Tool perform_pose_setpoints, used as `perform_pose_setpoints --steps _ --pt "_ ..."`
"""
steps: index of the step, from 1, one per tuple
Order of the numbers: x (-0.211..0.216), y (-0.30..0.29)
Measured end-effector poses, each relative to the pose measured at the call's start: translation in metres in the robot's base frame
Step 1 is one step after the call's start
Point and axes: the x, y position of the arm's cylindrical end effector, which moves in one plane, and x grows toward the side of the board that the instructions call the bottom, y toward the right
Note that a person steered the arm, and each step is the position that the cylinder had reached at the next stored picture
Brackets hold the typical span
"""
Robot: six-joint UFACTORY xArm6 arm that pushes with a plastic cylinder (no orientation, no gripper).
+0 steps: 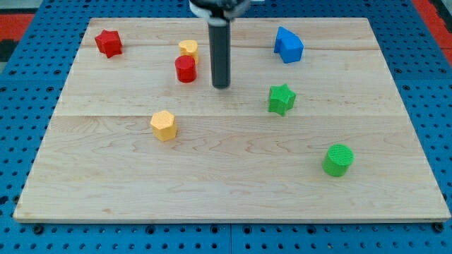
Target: Form a triangle with the yellow blocks and the red star
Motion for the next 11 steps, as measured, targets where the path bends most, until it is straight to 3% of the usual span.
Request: perform_pose_setpoints --steps 2,4,5,6,7,9,10,11 --pt "-0.105 0.026" --pt "-0.051 -0.087" --pt "-0.057 -0.136" --pt "-0.087 -0.144" --pt "-0.083 -0.038" --pt "-0.092 0.006" --pt "-0.116 0.010" --pt "-0.143 0.056"
